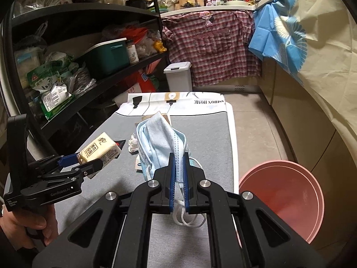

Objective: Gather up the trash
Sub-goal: 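Lift the mask and tissue pack with both tools and carry them over the bin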

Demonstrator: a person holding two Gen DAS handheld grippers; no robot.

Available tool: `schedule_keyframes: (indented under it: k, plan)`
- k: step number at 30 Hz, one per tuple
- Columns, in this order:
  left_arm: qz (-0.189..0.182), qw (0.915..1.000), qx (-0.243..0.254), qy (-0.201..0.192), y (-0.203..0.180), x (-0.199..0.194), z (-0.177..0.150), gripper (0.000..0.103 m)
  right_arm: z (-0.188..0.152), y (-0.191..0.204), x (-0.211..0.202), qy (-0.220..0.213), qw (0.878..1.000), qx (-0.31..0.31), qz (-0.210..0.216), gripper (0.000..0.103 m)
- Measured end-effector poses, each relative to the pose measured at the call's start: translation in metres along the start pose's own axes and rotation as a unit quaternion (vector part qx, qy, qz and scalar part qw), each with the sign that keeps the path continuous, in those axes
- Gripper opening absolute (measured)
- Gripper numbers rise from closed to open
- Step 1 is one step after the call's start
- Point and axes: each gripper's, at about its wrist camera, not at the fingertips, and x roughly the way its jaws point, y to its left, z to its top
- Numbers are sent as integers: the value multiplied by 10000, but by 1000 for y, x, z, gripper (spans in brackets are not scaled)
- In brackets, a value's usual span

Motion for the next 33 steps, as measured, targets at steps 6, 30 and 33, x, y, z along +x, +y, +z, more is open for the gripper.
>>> schedule_keyframes:
  k: [6, 30, 33]
  plan:
    - [-90, 9999, 33, -60, -11, 0, 6, 58, 4, -11, -7, -69, 9998, 131, -126, 7]
    - [-832, 9960, 253, -209, -89, 4, 32, 58, 44, -97, -74, -367, 9943, 554, -830, 7]
    - [-919, 9950, 319, -202, -100, 5, 33, 58, 43, -108, -83, -403, 9929, 445, -1030, 7]
